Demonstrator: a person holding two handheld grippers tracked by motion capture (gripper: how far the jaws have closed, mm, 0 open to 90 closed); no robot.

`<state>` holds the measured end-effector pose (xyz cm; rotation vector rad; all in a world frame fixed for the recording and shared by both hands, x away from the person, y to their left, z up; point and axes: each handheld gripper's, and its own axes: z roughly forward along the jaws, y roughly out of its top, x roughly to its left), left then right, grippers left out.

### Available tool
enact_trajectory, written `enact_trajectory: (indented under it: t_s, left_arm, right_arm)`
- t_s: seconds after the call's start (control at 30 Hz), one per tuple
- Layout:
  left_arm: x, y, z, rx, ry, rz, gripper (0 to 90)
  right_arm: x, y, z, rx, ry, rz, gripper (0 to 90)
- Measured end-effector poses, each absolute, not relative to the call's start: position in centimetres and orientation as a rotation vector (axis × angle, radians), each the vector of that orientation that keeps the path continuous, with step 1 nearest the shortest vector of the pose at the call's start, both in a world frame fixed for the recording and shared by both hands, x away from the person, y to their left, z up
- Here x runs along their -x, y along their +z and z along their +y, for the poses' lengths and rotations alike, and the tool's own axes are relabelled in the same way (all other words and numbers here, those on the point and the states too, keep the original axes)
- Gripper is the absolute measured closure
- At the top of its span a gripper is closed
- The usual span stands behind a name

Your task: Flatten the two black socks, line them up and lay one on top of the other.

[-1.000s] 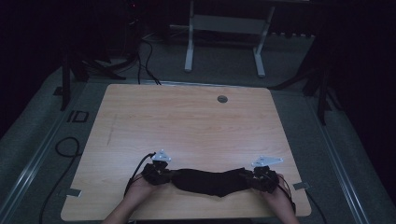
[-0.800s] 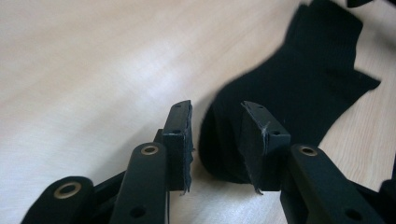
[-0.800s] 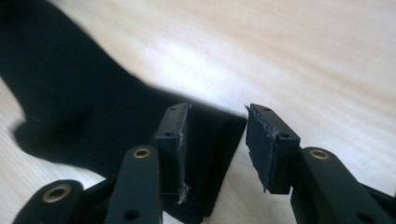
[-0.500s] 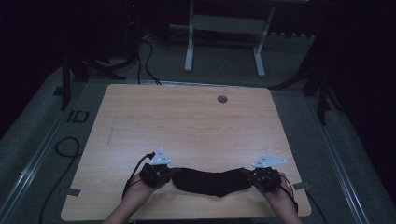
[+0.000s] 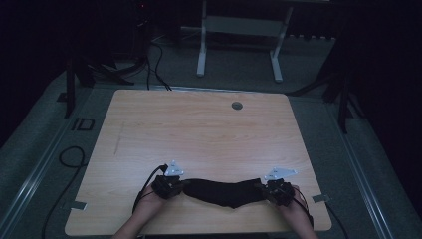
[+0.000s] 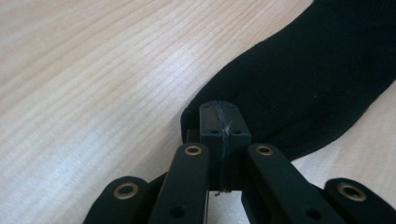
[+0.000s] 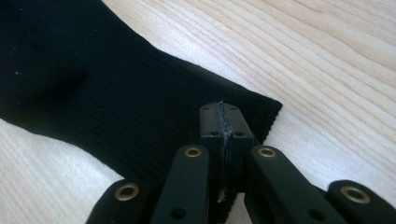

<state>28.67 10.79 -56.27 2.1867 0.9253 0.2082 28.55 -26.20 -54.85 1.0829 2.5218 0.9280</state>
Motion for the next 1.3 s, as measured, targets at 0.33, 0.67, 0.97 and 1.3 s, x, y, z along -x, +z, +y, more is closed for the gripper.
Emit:
enact_trajectory:
  t_s: [0.33,0.67,0.97,1.3]
  left_arm:
    - [-31.4,-56.3,11.7,-2.153,0.243,0.981,89.8]
    - [-34.5,-56.3,12.1,-2.146,0.302,1.007,89.7]
    - [-36.5,-56.0,12.2,-2.099,0.273,1.052,87.8]
    - [-34.7,-54.4,12.9,-2.032,0.277,1.012,63.5]
  right_arm:
    - [-32.1,-55.0,-25.0,-1.091,0.94,2.499,86.4]
    - [-36.8,-55.0,-23.9,-1.112,0.958,2.475,84.5]
    - [-39.2,-54.9,-23.5,-1.139,0.963,2.468,78.0]
    - [-37.7,-53.6,-23.2,-1.11,1.048,2.436,56.9]
